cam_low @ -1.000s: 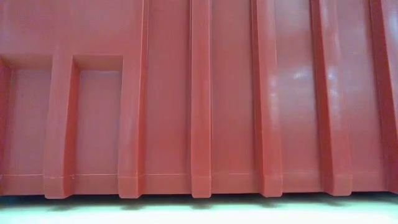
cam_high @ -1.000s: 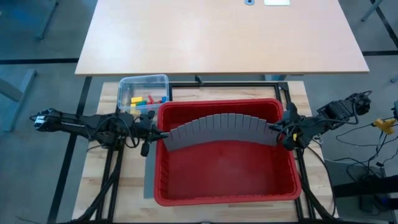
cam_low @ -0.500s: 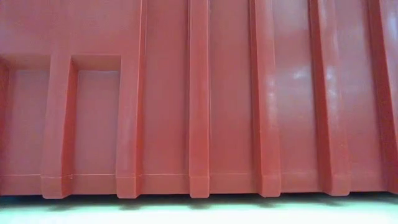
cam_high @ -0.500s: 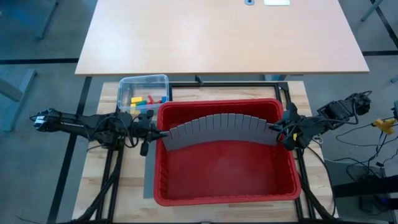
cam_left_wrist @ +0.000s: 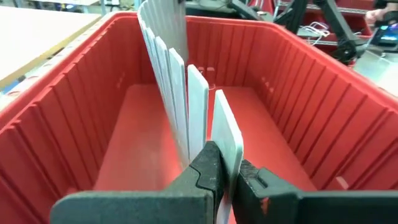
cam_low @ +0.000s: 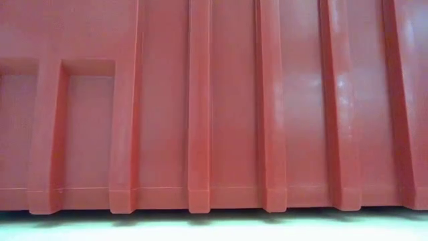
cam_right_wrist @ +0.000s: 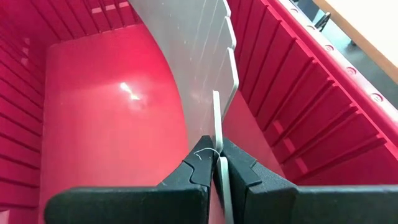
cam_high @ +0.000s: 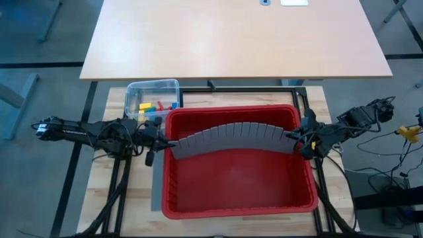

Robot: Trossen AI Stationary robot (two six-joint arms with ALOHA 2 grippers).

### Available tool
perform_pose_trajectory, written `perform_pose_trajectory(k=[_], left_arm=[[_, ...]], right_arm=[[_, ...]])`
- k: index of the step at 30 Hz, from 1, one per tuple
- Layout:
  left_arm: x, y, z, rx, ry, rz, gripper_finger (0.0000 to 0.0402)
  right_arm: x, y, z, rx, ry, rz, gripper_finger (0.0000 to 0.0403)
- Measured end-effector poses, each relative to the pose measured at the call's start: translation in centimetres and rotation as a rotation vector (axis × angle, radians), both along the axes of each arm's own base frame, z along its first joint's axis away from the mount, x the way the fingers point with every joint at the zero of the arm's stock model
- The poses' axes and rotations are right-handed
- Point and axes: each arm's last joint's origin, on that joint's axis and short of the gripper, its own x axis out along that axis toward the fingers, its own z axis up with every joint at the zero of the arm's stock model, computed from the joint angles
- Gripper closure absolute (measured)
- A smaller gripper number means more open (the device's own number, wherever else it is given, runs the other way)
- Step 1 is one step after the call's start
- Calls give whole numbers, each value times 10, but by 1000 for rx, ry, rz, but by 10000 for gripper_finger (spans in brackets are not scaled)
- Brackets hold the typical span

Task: Sort blocks
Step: Insert the bin divider into the red bin

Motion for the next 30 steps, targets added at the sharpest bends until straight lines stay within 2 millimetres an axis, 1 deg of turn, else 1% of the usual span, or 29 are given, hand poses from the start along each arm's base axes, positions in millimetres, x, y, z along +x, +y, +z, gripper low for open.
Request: perform_pose_trajectory(k=[22,30], left_arm=[[-1,-5,0,-124,19,-131,402],[-2,-6,0,-209,43,-172,401]], right_arm=[[0,0,0,-1,-8,-23,403],[0,-1,0,-12,-9,-37,403]])
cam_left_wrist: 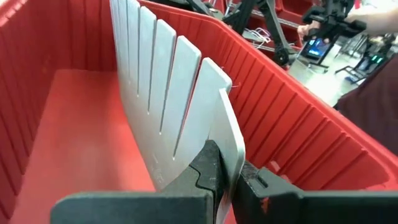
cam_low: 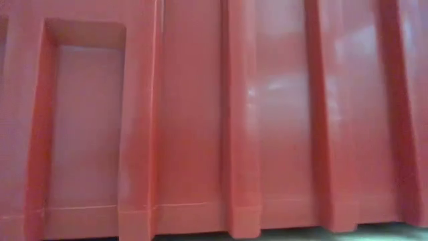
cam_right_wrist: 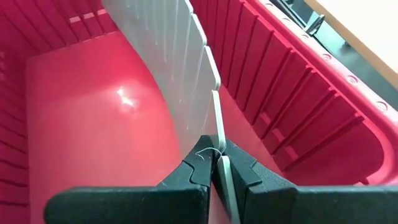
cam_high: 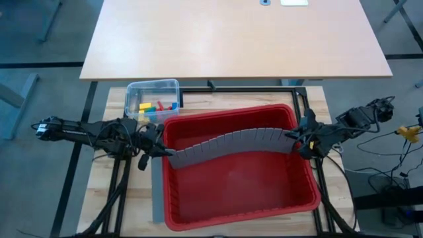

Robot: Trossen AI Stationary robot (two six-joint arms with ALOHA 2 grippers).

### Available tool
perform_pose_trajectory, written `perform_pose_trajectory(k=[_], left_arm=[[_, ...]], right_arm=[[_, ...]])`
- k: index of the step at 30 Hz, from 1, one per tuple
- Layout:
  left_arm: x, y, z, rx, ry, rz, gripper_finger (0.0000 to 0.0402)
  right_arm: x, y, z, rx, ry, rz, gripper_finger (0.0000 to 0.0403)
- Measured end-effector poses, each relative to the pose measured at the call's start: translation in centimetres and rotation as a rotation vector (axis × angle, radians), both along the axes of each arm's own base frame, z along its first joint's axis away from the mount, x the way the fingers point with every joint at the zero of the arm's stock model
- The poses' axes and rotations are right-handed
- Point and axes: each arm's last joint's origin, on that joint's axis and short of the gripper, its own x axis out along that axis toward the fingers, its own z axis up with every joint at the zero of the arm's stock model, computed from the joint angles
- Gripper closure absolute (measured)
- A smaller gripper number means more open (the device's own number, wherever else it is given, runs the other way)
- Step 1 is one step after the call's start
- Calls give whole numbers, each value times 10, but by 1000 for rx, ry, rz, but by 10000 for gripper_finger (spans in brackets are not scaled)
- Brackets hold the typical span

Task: Sort blocks
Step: Insert the bin divider into the red bin

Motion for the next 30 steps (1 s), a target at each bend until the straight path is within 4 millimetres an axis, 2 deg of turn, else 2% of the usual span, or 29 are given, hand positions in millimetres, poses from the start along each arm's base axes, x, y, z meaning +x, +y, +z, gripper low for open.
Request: perform_pose_trajectory(k=[12,30], left_arm=[[0,0,1,-56,14,9,385],[6,-2,1,-125,29,1,285]], right_arm=[[0,-1,0,-14,1,-11,403],[-1,-2,0,-33,-1,-26,403]])
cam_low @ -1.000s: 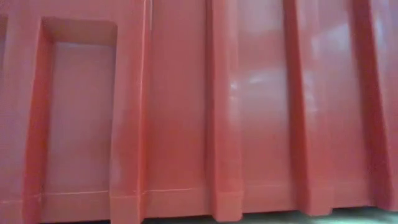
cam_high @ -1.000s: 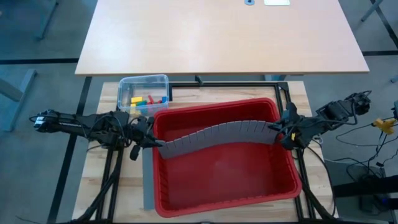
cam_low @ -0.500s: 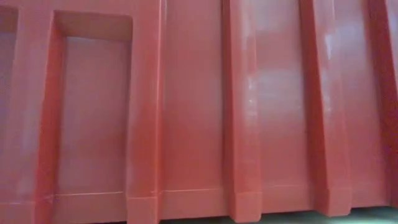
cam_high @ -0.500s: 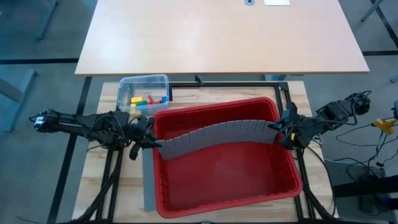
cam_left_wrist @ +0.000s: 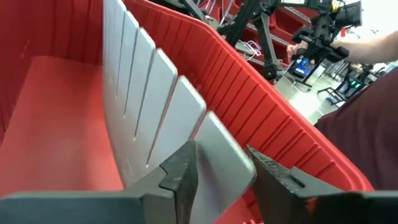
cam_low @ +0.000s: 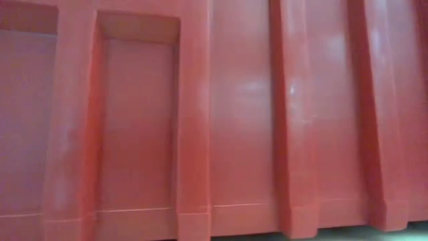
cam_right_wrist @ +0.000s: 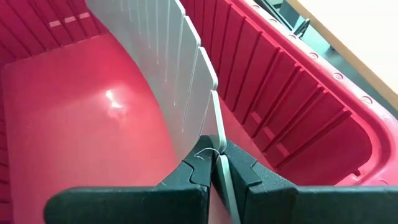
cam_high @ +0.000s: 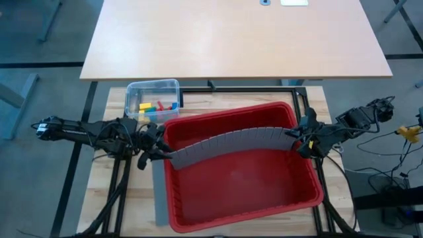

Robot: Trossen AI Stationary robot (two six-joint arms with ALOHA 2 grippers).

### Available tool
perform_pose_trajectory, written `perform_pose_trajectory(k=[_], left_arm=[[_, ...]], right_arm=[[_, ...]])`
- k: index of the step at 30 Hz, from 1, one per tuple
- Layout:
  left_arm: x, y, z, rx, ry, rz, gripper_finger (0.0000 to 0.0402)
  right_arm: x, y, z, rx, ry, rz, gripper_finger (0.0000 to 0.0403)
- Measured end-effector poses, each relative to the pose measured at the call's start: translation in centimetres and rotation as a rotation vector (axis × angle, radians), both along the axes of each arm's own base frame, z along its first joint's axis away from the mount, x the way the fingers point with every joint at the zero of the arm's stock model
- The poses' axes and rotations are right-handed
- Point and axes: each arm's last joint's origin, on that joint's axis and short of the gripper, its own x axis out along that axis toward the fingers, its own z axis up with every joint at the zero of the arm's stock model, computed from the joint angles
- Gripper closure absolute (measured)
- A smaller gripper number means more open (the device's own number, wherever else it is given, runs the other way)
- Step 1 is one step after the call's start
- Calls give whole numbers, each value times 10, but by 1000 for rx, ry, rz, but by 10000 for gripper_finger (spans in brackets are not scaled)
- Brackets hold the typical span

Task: Sort blocks
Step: Insert the bin divider into the red bin

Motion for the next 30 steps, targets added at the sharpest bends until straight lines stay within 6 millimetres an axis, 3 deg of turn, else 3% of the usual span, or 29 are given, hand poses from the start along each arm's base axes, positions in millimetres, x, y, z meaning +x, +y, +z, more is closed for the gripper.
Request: perform_pose_trajectory(k=[30], left_arm=[[1,0,1,-32,-5,-8,299]], right_arm=[[1,0,-2,4,1,-8,403]])
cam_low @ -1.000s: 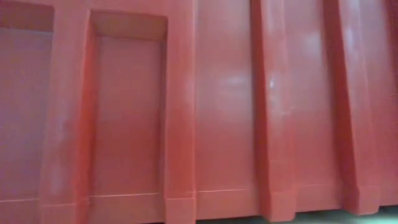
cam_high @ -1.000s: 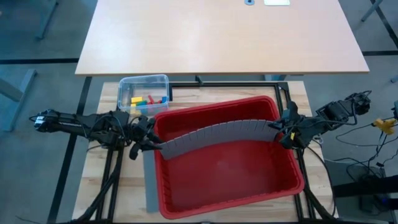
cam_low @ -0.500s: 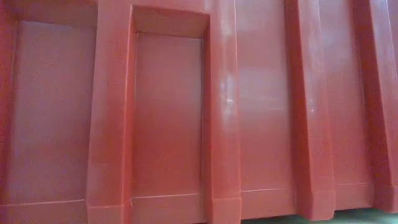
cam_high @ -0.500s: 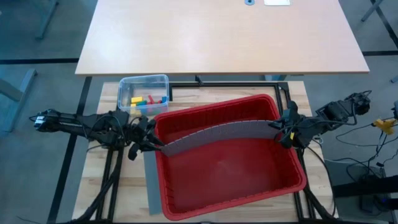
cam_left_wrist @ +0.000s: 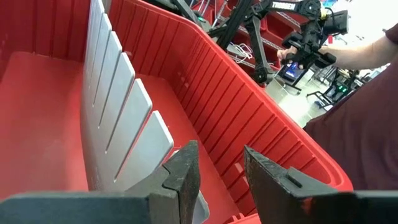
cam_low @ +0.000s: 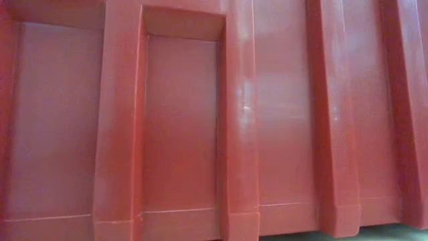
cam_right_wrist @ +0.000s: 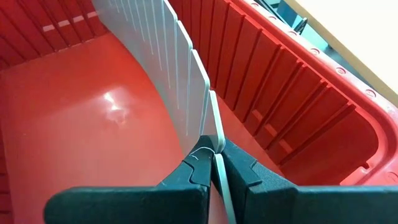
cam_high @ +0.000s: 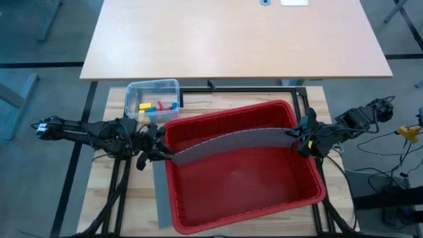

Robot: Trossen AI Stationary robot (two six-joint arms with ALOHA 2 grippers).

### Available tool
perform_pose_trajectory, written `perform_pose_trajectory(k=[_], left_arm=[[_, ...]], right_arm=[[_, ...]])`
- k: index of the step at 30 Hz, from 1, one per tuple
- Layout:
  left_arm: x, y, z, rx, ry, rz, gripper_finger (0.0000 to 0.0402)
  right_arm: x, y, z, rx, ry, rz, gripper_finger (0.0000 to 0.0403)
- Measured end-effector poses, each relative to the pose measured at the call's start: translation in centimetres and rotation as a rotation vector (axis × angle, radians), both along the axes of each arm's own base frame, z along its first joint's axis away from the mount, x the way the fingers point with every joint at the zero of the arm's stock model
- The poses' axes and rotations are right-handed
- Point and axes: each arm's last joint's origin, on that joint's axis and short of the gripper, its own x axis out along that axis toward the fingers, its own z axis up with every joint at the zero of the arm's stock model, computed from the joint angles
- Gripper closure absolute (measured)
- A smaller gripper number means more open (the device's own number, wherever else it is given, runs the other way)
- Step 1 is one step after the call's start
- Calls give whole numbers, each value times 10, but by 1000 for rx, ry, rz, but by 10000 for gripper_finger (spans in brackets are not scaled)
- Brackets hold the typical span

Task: Sort blocks
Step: Insert the bin divider into the red bin

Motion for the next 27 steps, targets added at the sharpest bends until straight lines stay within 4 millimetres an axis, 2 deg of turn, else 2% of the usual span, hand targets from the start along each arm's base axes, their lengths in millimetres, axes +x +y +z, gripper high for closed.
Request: perform_pose_trajectory(k=[10,18,27], left_arm=[[0,0,0,2,-2,0,299],[-2,0,-6,80,44,-23,299],[-2,4,-9,167,45,72,299]], right_arm=[[0,0,0,0,0,1,403],[0,0,0,0,0,1,403],[0,0,0,5,0,-5,403]])
